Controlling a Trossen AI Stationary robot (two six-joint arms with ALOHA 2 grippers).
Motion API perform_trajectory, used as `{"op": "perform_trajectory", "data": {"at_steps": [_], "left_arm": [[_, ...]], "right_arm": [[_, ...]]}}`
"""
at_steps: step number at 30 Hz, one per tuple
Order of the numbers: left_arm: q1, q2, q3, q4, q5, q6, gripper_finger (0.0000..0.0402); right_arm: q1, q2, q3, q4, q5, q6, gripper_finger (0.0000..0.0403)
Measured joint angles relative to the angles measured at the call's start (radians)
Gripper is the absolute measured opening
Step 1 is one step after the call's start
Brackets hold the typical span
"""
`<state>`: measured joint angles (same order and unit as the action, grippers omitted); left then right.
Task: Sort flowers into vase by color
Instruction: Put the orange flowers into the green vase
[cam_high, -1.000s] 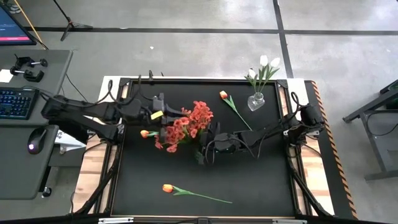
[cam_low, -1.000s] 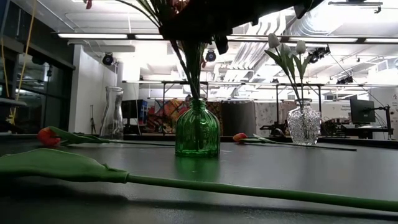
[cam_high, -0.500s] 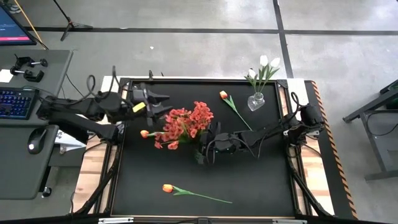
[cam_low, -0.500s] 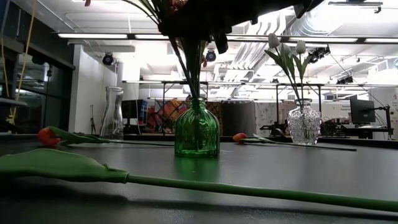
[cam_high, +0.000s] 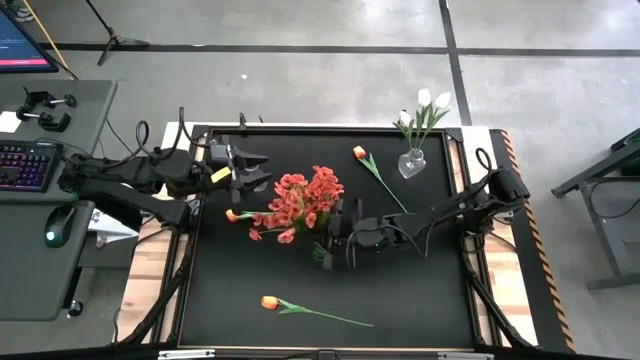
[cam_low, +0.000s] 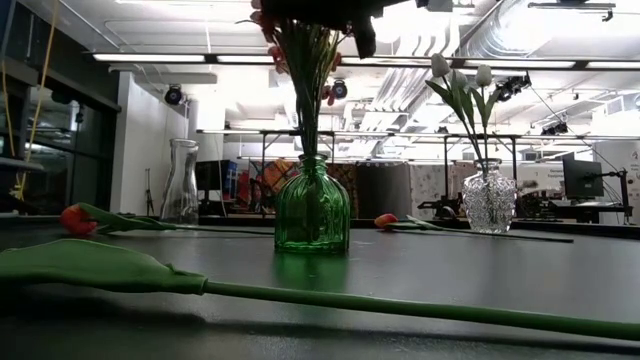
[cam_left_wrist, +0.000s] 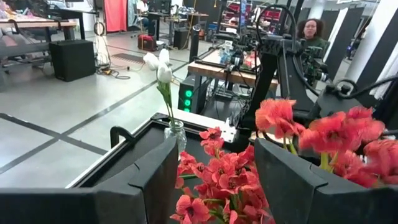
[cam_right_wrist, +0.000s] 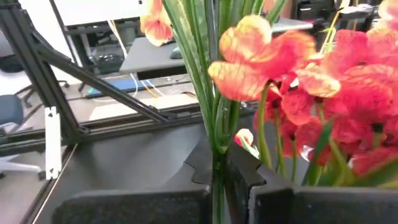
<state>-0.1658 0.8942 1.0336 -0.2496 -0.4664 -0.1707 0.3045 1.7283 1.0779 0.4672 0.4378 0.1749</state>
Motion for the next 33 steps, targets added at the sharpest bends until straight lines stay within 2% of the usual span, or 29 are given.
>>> {"op": "perform_trajectory", "data": {"at_steps": [6, 11, 16, 33], "left_arm": [[0.000, 0.003, 0.000, 0.002, 0.000, 0.001, 0.0200], [0.000, 0.003, 0.000, 0.005, 0.000, 0.002, 0.0200], [0.000, 0.003, 0.000, 0.017, 0.000, 0.008, 0.0200], [0.002, 0.008, 0.000, 0.006, -0.019, 0.027, 0.0200]], "right_arm": [[0.021, 0.000, -0.065, 0.044, 0.041, 0.050, 0.0000], [0.039, 0.001, -0.193, 0.302, 0.128, 0.084, 0.0000], [0.039, 0.001, -0.269, 0.485, 0.139, 0.071, 0.0000], [0.034, 0.002, -0.275, 0.455, 0.103, 0.015, 0.0000]]}}
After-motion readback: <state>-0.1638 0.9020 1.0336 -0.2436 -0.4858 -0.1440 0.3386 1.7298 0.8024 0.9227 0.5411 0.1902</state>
